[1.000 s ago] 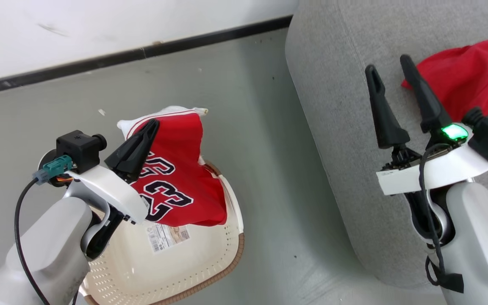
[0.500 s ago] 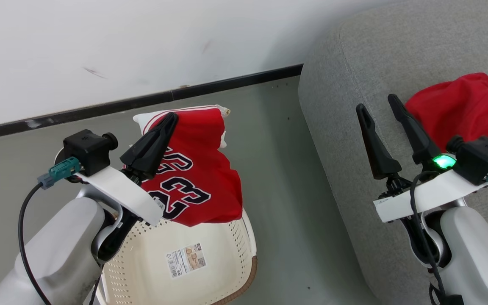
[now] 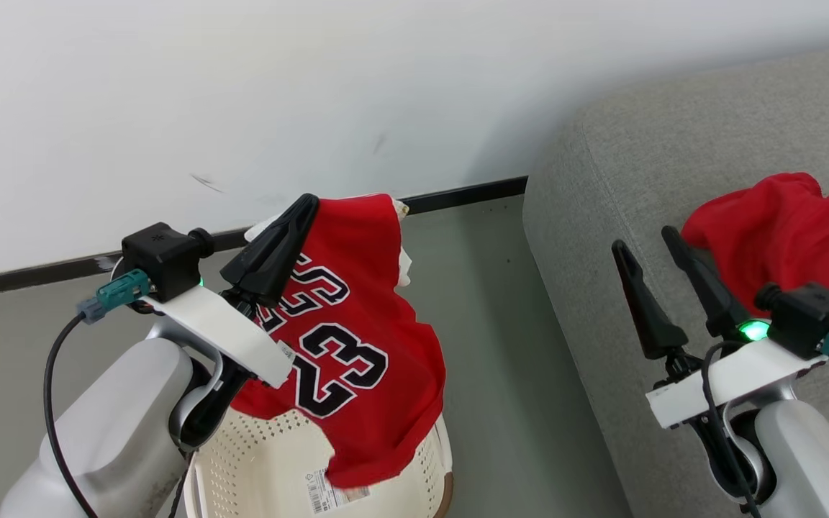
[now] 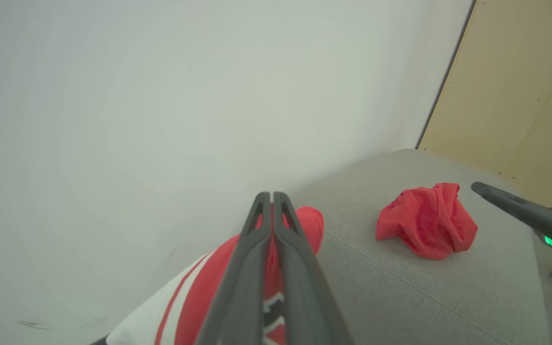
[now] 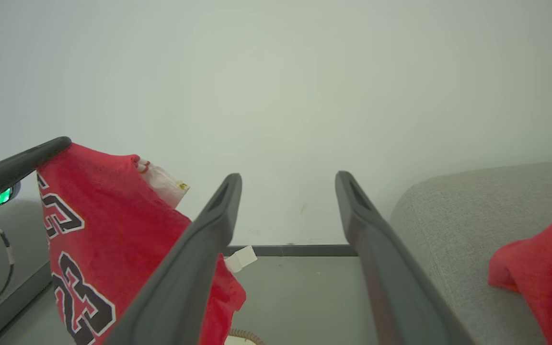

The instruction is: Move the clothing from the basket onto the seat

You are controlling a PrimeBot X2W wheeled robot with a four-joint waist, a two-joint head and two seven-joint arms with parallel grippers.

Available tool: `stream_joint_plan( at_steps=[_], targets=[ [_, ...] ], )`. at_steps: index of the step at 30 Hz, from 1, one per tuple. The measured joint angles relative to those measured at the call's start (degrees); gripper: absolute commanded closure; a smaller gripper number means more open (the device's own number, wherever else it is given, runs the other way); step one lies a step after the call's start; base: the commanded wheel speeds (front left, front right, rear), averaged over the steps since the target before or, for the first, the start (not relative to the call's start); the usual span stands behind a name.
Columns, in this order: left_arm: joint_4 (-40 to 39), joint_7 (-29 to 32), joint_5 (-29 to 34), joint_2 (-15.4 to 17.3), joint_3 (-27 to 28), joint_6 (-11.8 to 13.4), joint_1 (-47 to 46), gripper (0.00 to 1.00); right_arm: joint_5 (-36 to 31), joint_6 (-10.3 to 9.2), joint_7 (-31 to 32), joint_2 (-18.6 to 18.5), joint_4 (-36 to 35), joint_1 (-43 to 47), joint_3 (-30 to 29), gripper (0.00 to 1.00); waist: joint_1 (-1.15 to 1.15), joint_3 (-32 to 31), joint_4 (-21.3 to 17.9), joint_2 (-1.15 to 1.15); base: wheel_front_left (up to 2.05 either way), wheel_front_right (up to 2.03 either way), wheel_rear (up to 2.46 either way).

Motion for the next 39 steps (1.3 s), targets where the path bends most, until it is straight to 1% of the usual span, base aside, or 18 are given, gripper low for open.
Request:
stream_joint_plan(
  at_steps=[8, 13, 18, 24, 33, 39],
  targets=[
    [-0.29, 0.18, -0.93, -0.46, -0.20, 0.01, 0.13, 1.00, 1.21, 0.00, 0.00, -0.82, 0.47, 3.05, 1.74, 0.00, 0.00, -3.08, 1.01, 0.00, 0.00, 0.00, 0.00],
    [-0.77, 1.18, -1.13, -1.21, -0.66, 0.03, 0.93, 1.00, 2.13, 0.00, 0.00, -1.75, 0.76, 3.31, 3.53, 0.00, 0.00, -4.43, 1.68, 0.00, 0.00, 0.00, 0.00],
    [-1.89, 2.20, -1.16, -2.14, -1.70, 0.03, 1.14, 1.00, 2.26, 0.00, 0.00, -2.41, 1.24, 3.43, 7.77, 0.00, 0.00, -5.15, 2.52, 0.00, 0.00, 0.00, 0.00],
    [-3.46, 3.26, -1.18, -2.27, -2.54, 0.03, 1.09, 1.00, 2.25, 0.01, 0.00, -3.44, 2.30, 2.54, 12.56, 0.00, 0.00, -5.05, 3.40, 0.00, 0.00, 0.00, 0.00],
    [-5.80, 4.65, -1.11, -3.52, -4.69, 0.02, 1.02, 1.00, 2.26, 0.01, 0.00, -5.78, 5.59, -6.29, 18.78, 0.00, 0.00, -4.53, 5.24, 0.00, 0.00, 0.00, 0.00],
    [-7.01, 5.22, -1.10, -4.07, -5.72, 0.02, 0.99, 1.00, 3.49, 0.01, 0.00, -6.71, 8.14, -10.43, 25.83, 0.00, 0.00, -4.06, 6.58, 0.00, 0.00, 0.00, 0.00]
  ],
)
